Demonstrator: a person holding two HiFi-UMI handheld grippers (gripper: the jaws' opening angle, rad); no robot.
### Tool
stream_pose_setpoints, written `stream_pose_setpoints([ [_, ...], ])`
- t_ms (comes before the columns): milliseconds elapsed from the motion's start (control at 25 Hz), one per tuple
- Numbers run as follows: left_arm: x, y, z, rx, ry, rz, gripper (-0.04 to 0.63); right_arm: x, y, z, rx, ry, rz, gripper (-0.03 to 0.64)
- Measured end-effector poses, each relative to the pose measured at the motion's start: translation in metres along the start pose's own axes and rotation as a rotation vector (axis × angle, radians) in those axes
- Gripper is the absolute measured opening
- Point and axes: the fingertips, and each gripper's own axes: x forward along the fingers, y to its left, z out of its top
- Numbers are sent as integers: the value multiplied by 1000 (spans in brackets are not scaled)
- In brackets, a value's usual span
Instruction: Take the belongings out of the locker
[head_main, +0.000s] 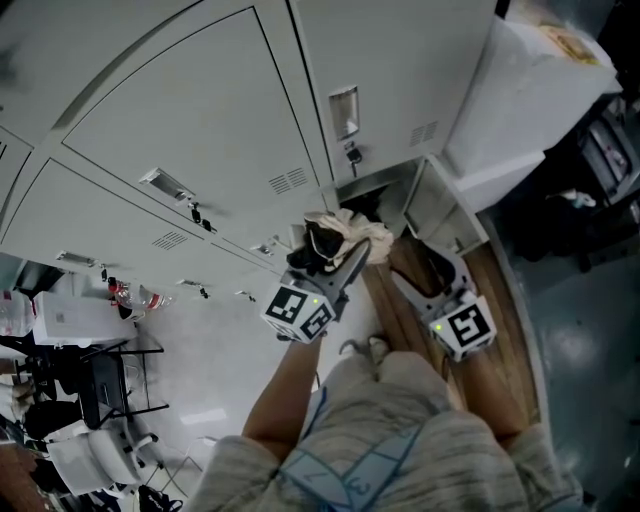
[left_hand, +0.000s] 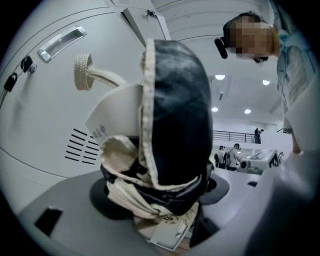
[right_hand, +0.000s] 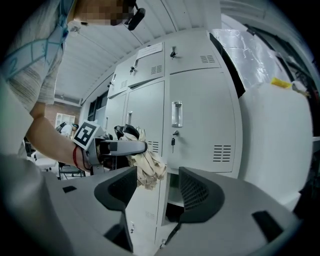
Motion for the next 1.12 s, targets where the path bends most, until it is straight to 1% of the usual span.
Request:
stream_pose_setpoints([
  [80, -2, -1, 3, 21, -4, 6, 339, 0, 0, 1, 1, -1, -4, 253],
  [280, -4, -3, 3, 22, 6, -4, 339, 5, 2, 6, -17, -4, 3, 253],
  [440, -7, -6, 3, 30, 15, -12, 339, 8, 6, 9, -88, 14, 3, 252],
  [480, -7, -6, 3, 33, 17, -14, 339, 8, 6, 11, -107, 14, -2, 225],
  [520, -7, -6, 3, 36, 20, -14, 339, 7, 7, 12, -115, 10, -5, 98],
  [560, -8, -6, 2, 37, 22, -14, 339, 7, 7, 14, -114, 4, -3, 8],
  [720, -9, -4, 2, 30, 21, -7, 339, 6, 9, 16, -112, 10, -1, 3],
  [1120, -9, -7, 3, 28, 19, -22, 339, 5, 10, 17, -116, 25, -15, 3],
])
